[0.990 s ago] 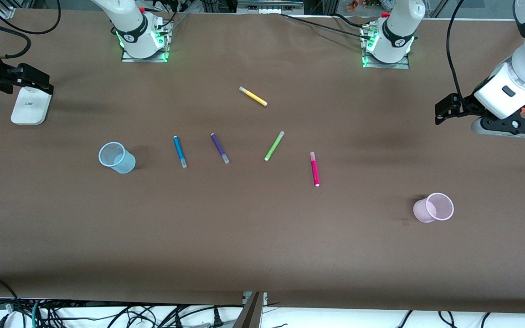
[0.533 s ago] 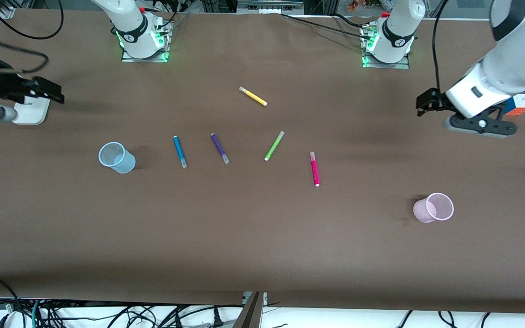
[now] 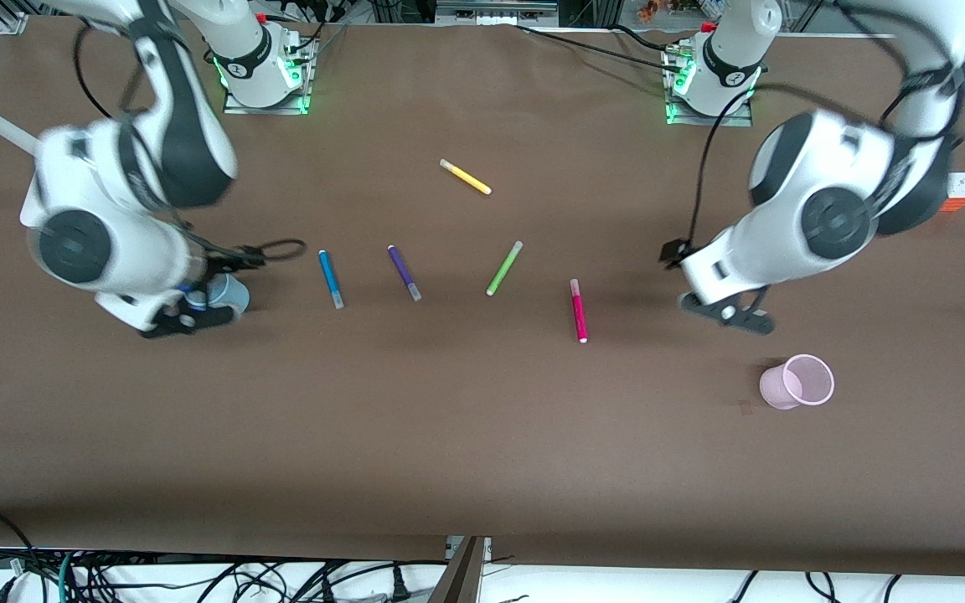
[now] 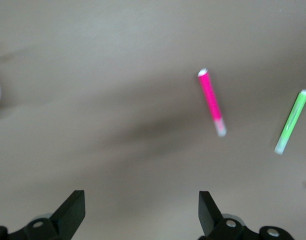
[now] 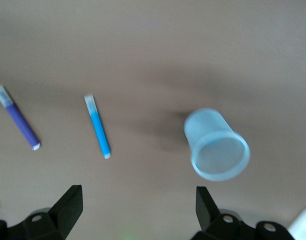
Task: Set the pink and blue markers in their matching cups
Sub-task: 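Reach the right gripper to the blue marker while the left gripper reaches the pink marker, then close the right gripper on the blue marker while the left gripper grasps the pink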
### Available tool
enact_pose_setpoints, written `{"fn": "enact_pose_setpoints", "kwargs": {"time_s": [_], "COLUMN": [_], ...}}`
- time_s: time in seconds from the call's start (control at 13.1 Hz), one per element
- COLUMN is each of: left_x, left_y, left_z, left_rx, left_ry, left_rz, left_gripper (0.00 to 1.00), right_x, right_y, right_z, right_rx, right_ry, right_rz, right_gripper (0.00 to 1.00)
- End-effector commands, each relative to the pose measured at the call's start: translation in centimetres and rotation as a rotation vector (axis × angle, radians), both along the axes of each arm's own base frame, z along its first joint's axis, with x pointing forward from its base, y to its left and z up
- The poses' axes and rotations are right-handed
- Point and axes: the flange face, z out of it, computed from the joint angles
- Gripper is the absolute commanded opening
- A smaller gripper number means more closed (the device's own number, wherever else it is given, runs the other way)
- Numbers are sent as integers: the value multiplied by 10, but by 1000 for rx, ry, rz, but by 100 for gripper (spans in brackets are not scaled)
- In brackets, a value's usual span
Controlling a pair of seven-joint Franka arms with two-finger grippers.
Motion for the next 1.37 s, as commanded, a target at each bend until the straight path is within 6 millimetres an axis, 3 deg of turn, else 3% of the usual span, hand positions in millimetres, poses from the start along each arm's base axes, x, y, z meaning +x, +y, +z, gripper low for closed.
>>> {"fn": "enact_pose_setpoints", "kwargs": {"time_s": [0.0,0.15,0.38,0.61,0.91,0.99,1.14,1.22,1.3], "left_x": [-5,-31,-63,-87,-93,-98,-98,-96,-96], "left_y": [-55,-104,-137,-140,-137,-141,-141,-141,-141], "left_z": [-58,-101,-133,-163,-183,-190,-193,-194,-196], "left_rx": [-28,45,127,94,103,107,109,112,117], "left_ry": [-17,-75,-101,-123,-97,-86,-84,-89,-91], "left_rz": [25,33,98,119,112,111,107,103,93], "left_gripper": [100,100,100,100,98,94,67,63,54], "right_x": [6,4,-9,-23,-31,-32,-40,-43,-43], "right_y": [37,52,58,65,79,80,87,85,84], "right_z": [-47,-86,-128,-156,-174,-178,-186,-192,-193], "right_rx": [-1,2,18,31,50,50,49,45,45], "right_ry": [-34,-49,-102,-113,-108,-111,-103,-96,-96], "right_rz": [46,74,88,103,108,110,125,124,124], "right_gripper": [100,100,100,100,100,100,100,96,80]}}
